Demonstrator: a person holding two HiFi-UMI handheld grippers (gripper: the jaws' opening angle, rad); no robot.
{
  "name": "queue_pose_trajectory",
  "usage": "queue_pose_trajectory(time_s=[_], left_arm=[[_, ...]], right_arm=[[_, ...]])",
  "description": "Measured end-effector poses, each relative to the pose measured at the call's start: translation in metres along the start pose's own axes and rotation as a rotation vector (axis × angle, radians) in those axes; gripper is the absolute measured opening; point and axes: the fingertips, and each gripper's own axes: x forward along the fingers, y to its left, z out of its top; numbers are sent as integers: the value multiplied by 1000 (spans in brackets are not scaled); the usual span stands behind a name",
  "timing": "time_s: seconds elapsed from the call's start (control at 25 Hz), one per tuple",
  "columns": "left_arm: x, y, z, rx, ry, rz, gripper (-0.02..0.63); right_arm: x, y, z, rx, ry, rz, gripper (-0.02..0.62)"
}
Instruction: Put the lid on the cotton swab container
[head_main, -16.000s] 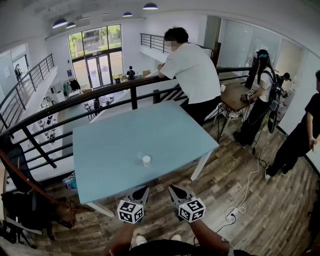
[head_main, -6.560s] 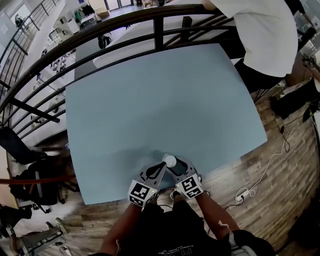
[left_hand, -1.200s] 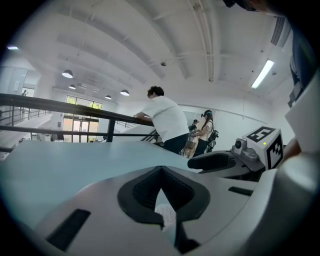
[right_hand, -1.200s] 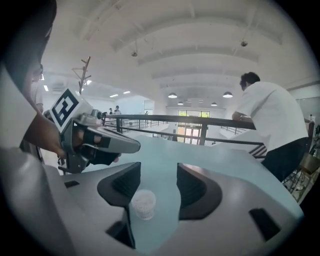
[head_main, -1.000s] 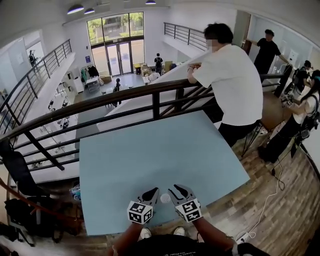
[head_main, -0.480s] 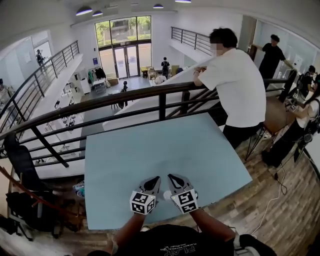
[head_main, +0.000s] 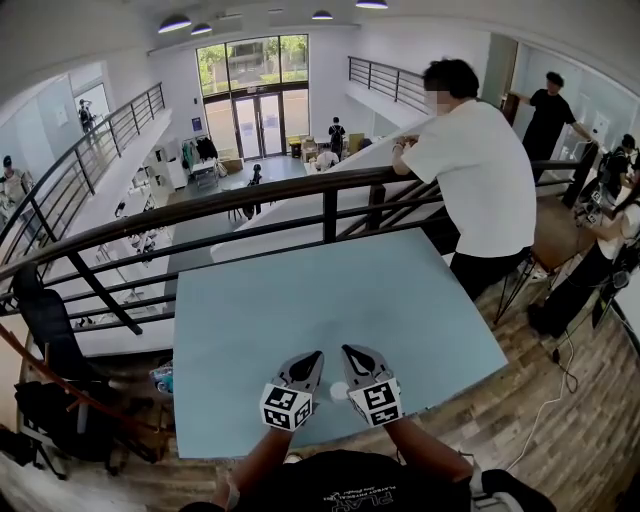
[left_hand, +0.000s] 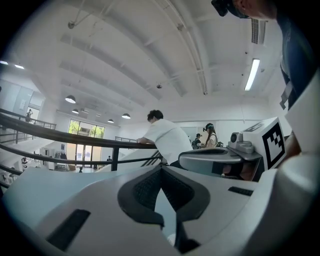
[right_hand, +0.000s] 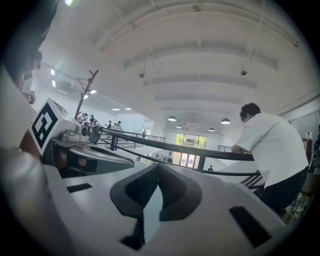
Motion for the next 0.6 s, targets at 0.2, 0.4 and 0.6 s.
queue_pose_trajectory(time_s=[0.2,0.4,0.6], left_arm=[[0,-3,-5,-4,9,-7,11],[-2,-8,-7,-8,10,-16,11],[-2,-10,-9,-19,9,-11,11]], right_arm=[[-5,-2,-6,10,10,-7,18],[-10,0,-8,-17,11,-15,18],[-11,-1,-10,-14,11,-14,18]])
